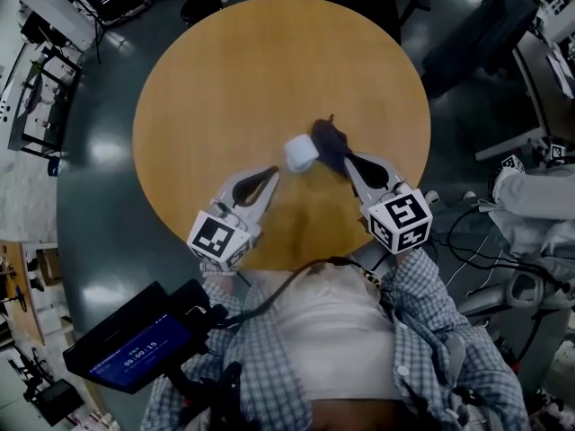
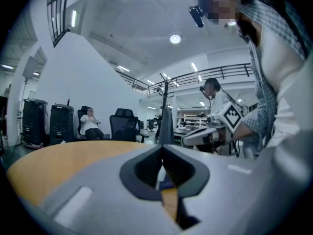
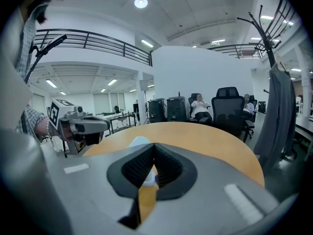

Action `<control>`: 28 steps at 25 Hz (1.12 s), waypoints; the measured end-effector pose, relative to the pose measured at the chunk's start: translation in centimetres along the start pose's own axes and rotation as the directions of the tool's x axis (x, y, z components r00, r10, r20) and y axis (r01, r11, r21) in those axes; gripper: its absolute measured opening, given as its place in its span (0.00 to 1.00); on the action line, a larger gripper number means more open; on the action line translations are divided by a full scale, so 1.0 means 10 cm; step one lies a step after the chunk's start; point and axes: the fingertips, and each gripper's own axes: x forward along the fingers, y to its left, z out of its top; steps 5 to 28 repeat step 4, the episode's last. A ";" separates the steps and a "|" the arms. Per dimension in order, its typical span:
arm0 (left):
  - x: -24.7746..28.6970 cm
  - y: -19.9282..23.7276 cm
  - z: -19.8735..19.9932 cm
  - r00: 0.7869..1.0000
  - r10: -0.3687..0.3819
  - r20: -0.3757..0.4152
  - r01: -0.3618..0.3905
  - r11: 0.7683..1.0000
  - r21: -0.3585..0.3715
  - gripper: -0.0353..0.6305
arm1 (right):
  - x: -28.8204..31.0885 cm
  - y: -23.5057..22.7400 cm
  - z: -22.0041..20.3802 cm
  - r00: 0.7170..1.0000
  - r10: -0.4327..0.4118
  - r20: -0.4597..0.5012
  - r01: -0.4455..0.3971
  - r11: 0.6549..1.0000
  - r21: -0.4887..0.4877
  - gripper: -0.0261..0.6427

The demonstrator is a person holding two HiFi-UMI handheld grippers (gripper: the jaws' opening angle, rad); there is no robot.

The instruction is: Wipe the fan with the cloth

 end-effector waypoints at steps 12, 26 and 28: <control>0.01 -0.01 0.01 1.000 -0.002 0.004 0.002 1.000 -0.002 0.06 | -0.02 -0.01 0.03 1.000 -0.006 0.002 0.006 1.000 -0.008 0.04; 0.01 -0.01 0.01 1.000 -0.002 0.004 0.002 1.000 -0.002 0.06 | -0.02 -0.01 0.03 1.000 -0.006 0.002 0.006 1.000 -0.008 0.04; 0.01 -0.01 0.01 1.000 -0.002 0.004 0.002 1.000 -0.002 0.06 | -0.02 -0.01 0.03 1.000 -0.006 0.002 0.006 1.000 -0.008 0.04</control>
